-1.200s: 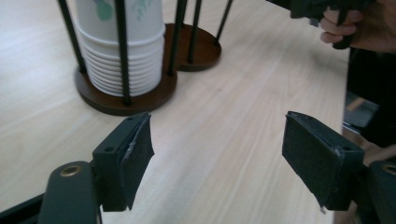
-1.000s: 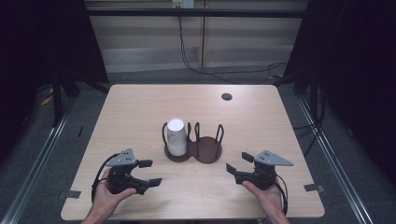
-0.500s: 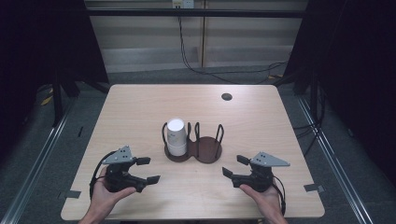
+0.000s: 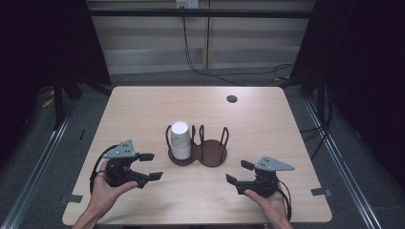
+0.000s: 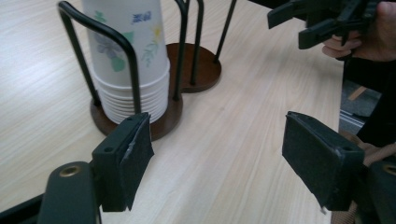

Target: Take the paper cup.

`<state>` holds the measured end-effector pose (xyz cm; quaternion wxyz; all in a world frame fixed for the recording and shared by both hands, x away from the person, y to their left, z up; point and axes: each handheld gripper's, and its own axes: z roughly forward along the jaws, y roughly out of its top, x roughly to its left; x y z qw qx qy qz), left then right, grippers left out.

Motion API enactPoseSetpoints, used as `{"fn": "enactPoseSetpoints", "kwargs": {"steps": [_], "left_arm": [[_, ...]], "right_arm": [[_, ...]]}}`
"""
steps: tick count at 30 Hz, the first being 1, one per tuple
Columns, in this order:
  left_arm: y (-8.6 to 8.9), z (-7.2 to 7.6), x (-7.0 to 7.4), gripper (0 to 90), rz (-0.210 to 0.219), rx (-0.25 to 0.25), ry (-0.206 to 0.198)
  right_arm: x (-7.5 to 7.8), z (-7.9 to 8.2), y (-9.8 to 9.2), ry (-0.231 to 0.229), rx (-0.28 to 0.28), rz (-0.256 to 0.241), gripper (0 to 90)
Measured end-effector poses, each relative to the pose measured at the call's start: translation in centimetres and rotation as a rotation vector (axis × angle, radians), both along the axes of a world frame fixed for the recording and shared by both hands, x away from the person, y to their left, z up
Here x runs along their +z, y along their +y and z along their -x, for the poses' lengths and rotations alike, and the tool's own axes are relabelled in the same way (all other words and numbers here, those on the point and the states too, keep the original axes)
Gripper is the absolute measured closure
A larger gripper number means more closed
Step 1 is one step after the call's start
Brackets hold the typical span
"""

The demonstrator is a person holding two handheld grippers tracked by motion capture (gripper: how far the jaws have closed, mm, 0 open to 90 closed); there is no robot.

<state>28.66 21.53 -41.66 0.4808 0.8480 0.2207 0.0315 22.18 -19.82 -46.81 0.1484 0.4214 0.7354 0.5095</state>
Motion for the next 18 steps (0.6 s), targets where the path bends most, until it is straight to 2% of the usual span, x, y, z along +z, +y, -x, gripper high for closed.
{"fn": "enactPoseSetpoints", "kwargs": {"steps": [3, 5, 13, 16, 18], "left_arm": [[0.0, -0.4, 0.4, 25.0, 0.009, 0.002, 0.009], [-0.2, -0.6, 0.5, 26.4, 0.003, 0.006, 0.001], [-0.9, -1.4, 1.4, 25.7, 0.013, -0.016, 0.003], [-1.1, -1.9, 1.8, 24.5, 0.004, -0.009, -0.01], [-1.1, -2.3, 2.1, 23.8, 0.005, 0.0, -0.026]], "right_arm": [[-0.1, 0.0, 0.2, 0.001, 0.012, 0.01, 19.4], [-0.1, 0.0, 0.3, -0.001, 0.014, 0.018, 19.3], [-0.2, 0.0, 0.4, 0.006, 0.02, 0.02, 18.8], [-0.1, 0.0, 0.4, 0.01, 0.019, 0.016, 18.8], [0.0, 0.1, 0.3, -0.005, 0.002, 0.023, 19.1]]}}
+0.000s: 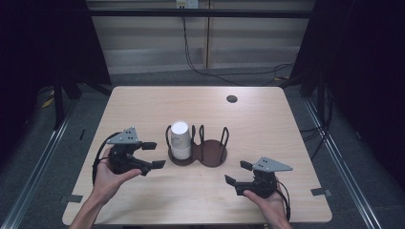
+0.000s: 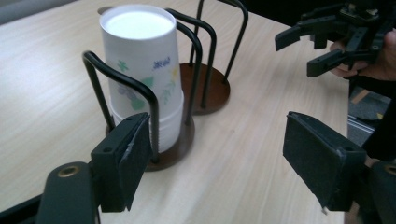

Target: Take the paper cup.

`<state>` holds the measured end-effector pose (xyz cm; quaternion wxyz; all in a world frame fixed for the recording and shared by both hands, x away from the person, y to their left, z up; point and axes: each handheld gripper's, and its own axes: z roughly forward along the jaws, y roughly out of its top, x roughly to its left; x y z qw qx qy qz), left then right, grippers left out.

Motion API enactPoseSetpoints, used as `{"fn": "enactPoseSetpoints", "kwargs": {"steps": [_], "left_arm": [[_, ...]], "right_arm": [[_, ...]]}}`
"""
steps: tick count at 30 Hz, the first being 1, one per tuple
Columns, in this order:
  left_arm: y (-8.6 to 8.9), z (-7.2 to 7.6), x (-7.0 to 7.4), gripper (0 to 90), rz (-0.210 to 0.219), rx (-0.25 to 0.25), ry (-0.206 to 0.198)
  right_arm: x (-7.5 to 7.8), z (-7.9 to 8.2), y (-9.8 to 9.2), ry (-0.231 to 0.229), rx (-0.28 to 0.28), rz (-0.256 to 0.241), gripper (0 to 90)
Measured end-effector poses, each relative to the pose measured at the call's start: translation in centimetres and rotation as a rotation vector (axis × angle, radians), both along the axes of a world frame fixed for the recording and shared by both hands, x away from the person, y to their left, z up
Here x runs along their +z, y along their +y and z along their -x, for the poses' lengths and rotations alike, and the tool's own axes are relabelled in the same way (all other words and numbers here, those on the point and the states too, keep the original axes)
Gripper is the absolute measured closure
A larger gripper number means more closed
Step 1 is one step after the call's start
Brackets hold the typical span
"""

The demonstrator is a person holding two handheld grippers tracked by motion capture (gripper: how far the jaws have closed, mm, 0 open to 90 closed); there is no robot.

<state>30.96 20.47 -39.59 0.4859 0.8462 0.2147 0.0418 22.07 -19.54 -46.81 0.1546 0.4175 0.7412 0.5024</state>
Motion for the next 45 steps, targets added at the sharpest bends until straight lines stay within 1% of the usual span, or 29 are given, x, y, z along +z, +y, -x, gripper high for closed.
{"fn": "enactPoseSetpoints", "kwargs": {"steps": [1, 2, 3, 4, 5, 7, 9, 11, 13, 15, 17, 18, 20, 21, 24, 26, 27, 28, 29, 30, 36, 37, 39, 41, 42, 43, 45], "left_arm": [[0.0, 0.0, 0.0, 24.1, 0.0, 0.0, 0.0], [-0.1, -0.4, 0.0, 24.7, 0.016, 0.005, -0.004], [-0.2, -0.6, 0.0, 25.2, 0.017, 0.005, 0.003], [-0.4, -0.7, 0.0, 25.3, 0.005, 0.009, -0.004], [-0.5, -0.8, 0.1, 25.3, 0.004, 0.01, -0.011], [-0.6, -0.9, 0.2, 26.1, 0.006, 0.008, -0.005], [-0.8, -1.3, 0.4, 26.1, -0.006, 0.019, -0.01], [-0.9, -1.4, 0.5, 26.1, -0.006, 0.023, -0.011], [-1.0, -1.8, 0.9, 26.2, -0.016, 0.019, -0.013], [-1.2, -2.1, 1.2, 26.1, -0.018, 0.014, -0.012], [-1.3, -2.1, 1.4, 26.1, -0.025, 0.018, -0.015], [-1.4, -2.2, 1.7, 26.1, -0.035, 0.02, -0.026], [-1.6, -2.4, 2.3, 26.2, -0.035, 0.03, -0.039], [-1.7, -2.5, 2.4, 26.2, -0.04, 0.021, -0.035], [-2.0, -2.7, 2.5, 26.3, -0.043, 0.02, -0.037], [-2.5, -3.3, 2.4, 26.3, -0.075, 0.013, -0.03], [-2.5, -3.3, 2.4, 26.2, -0.075, 0.013, -0.03], [-2.9, -3.7, 2.5, 26.1, -0.093, 0.011, -0.029], [-2.9, -3.7, 2.5, 25.9, -0.093, 0.011, -0.029], [-3.1, -4.1, 2.7, 25.9, -0.102, 0.014, -0.031], [-3.4, -4.9, 3.2, 23.4, -0.099, 0.02, -0.034], [-3.6, -5.1, 3.3, 23.1, -0.091, 0.012, -0.032], [-3.7, -5.3, 3.4, 23.1, -0.094, 0.007, -0.037], [-4.2, -5.7, 3.5, 22.7, -0.104, 0.003, -0.041], [-4.2, -5.7, 3.5, 21.6, -0.104, 0.003, -0.041], [-4.4, -6.0, 3.4, 19.5, -0.112, -0.001, -0.031], [-4.5, -6.2, 3.4, 17.3, -0.115, -0.01, -0.03]], "right_arm": [[0.0, 0.0, 0.0, 0.0, 0.0, 0.0, 19.1], [0.0, -0.1, -0.1, -0.001, 0.0, 0.001, 18.8], [-0.1, -0.1, -0.1, 0.002, 0.012, 0.006, 17.8], [-0.1, -0.1, 0.0, 0.004, 0.021, 0.012, 17.4], [-0.2, -0.1, 0.0, 0.011, 0.021, 0.012, 17.4], [-0.2, -0.1, 0.0, 0.012, 0.023, 0.008, 17.3], [-0.2, -0.1, 0.1, 0.012, 0.03, 0.006, 17.3], [-0.2, -0.1, 0.1, 0.014, 0.036, 0.005, 17.3], [-0.2, -0.1, 0.1, 0.012, 0.04, 0.005, 17.3], [-0.1, -0.1, 0.1, 0.01, 0.046, 0.003, 17.3], [-0.1, -0.1, 0.1, 0.012, 0.044, 0.008, 17.3], [-0.1, 0.0, 0.1, 0.008, 0.04, 0.012, 17.3], [-0.1, -0.1, 0.0, 0.011, 0.043, 0.011, 17.3], [-0.1, -0.1, 0.0, 0.012, 0.045, 0.009, 17.3], [-0.1, -0.1, 0.1, 0.015, 0.049, 0.008, 17.3], [-0.1, -0.1, 0.1, 0.017, 0.053, 0.008, 17.2], [-0.2, -0.1, 0.2, 0.016, 0.056, 0.01, 17.2], [-0.2, -0.1, 0.2, 0.017, 0.057, 0.008, 17.2], [-0.2, -0.1, 0.2, 0.018, 0.06, 0.008, 17.0], [-0.2, -0.1, 0.3, 0.018, 0.06, 0.01, 16.9], [-0.2, -0.1, 0.2, 0.022, 0.064, 0.007, 16.7], [-0.2, -0.1, 0.3, 0.02, 0.066, 0.01, 16.7], [-0.2, 0.0, 0.3, 0.026, 0.069, 0.012, 16.7], [-0.3, 0.0, 0.4, 0.026, 0.074, 0.013, 16.8], [-0.3, 0.0, 0.4, 0.026, 0.076, 0.014, 16.7], [-0.3, 0.0, 0.5, 0.026, 0.075, 0.015, 16.7], [-0.3, 0.0, 0.5, 0.026, 0.075, 0.015, 16.7]]}}
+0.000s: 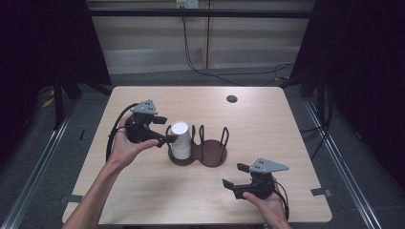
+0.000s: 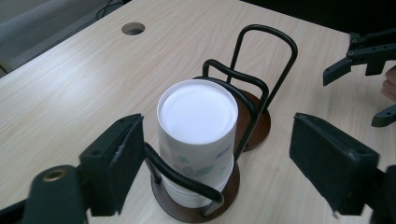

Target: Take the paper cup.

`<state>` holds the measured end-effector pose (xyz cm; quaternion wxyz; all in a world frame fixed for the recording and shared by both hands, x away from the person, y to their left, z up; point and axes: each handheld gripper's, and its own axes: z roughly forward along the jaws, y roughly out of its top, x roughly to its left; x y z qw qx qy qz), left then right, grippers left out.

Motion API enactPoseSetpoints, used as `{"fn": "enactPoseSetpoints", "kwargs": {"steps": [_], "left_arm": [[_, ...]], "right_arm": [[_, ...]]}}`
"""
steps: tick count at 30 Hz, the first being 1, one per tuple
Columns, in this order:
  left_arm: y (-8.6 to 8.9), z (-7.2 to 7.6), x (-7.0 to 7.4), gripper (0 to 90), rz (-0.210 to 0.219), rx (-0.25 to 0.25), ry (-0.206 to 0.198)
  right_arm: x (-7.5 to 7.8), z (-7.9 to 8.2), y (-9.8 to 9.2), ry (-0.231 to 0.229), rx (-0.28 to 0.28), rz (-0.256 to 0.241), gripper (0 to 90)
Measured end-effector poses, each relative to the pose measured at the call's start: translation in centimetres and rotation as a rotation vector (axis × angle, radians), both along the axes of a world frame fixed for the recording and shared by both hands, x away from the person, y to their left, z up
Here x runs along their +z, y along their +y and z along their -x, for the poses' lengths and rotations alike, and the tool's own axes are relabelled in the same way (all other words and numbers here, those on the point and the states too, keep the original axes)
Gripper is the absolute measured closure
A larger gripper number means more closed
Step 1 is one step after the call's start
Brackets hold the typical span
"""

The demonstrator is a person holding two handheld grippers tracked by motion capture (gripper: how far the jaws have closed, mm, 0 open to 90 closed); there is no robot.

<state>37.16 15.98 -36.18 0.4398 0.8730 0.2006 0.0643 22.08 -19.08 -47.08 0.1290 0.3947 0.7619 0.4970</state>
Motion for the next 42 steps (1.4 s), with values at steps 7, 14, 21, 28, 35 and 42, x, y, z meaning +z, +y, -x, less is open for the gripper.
{"fn": "enactPoseSetpoints", "kwargs": {"steps": [7, 14, 21, 28, 35, 42], "left_arm": [[-0.7, -1.2, 0.4, 19.6, -0.041, -0.025, 0.007], [-1.8, -2.0, -0.2, 20.6, -0.084, -0.034, 0.03], [-3.1, -2.5, -0.4, 21.0, -0.167, -0.047, 0.018], [-4.3, -2.7, -0.2, 21.4, -0.232, -0.073, 0.028], [-4.6, -3.2, -0.6, 26.6, -0.26, -0.064, 0.065], [-4.8, -3.3, -0.8, 27.2, -0.282, -0.059, 0.069]], "right_arm": [[0.0, 0.1, 0.0, 0.003, -0.001, 0.003, 16.7], [-0.1, 0.1, 0.1, 0.009, 0.007, 0.01, 16.8], [-0.2, 0.0, 0.2, 0.013, 0.013, 0.016, 16.8], [-0.3, 0.0, 0.2, 0.025, 0.016, 0.022, 16.7], [-0.3, 0.0, 0.3, 0.027, 0.022, 0.026, 16.7], [-0.4, -0.1, 0.3, 0.036, 0.026, 0.026, 16.7]]}}
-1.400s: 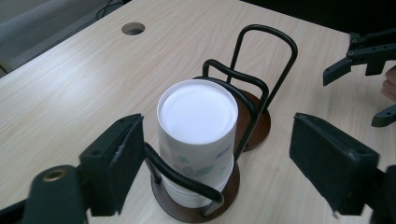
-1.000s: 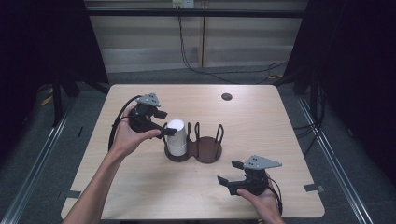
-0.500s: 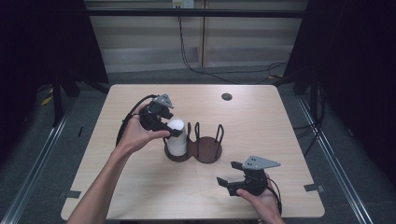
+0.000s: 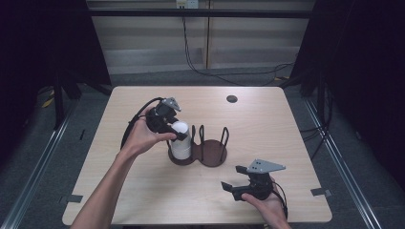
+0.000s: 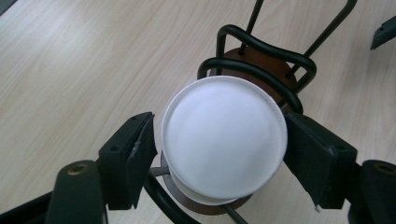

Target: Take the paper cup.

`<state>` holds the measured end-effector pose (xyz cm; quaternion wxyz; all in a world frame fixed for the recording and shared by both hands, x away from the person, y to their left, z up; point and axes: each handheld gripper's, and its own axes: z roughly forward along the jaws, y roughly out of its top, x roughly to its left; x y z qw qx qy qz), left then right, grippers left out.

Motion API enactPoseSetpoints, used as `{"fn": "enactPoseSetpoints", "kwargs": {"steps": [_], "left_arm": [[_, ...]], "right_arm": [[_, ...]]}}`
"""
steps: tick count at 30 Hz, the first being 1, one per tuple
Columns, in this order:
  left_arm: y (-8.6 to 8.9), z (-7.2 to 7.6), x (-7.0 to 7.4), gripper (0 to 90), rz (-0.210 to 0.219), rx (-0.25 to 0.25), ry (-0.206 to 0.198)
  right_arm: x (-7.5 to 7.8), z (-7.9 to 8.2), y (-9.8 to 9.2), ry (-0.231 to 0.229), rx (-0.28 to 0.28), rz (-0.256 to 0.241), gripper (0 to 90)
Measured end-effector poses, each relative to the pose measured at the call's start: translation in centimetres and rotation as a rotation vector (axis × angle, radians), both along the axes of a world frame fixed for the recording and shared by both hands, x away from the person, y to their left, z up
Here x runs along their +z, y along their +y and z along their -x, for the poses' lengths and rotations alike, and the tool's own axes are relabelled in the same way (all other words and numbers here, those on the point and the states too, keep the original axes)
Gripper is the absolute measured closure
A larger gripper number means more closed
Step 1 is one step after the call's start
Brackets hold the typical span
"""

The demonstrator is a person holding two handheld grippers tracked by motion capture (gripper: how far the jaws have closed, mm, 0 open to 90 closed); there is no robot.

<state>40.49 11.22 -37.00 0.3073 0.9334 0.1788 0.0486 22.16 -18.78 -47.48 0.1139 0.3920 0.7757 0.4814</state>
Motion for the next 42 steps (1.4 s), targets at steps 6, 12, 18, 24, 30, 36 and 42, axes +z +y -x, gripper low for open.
{"fn": "enactPoseSetpoints", "kwargs": {"steps": [6, 12, 18, 24, 30, 36, 42], "left_arm": [[-0.5, 0.2, -0.2, 27.9, -0.02, -0.001, 0.003], [-0.7, 0.1, -0.4, 30.1, -0.037, 0.021, 0.015], [-0.6, -0.2, -0.5, 31.0, -0.053, 0.015, 0.019], [-0.7, -0.1, -0.6, 33.1, -0.063, 0.018, 0.014], [-0.6, 0.0, -0.4, 33.9, -0.039, 0.027, 0.024], [-0.3, 0.0, 0.0, 34.3, -0.029, 0.03, 0.021], [-0.1, 0.1, 0.7, 34.6, -0.008, 0.03, 0.005]], "right_arm": [[0.0, 0.0, 0.0, 0.002, -0.002, 0.0, 16.7], [0.0, 0.1, 0.0, 0.005, 0.0, 0.001, 16.7], [0.0, 0.0, 0.0, 0.004, 0.002, -0.001, 16.7], [0.0, 0.0, 0.0, 0.005, 0.004, -0.001, 16.7], [0.0, 0.0, 0.0, 0.009, 0.001, 0.0, 16.7], [0.0, 0.0, 0.1, 0.01, 0.002, 0.001, 16.7], [-0.1, -0.1, 0.1, 0.016, 0.004, -0.001, 16.7]]}}
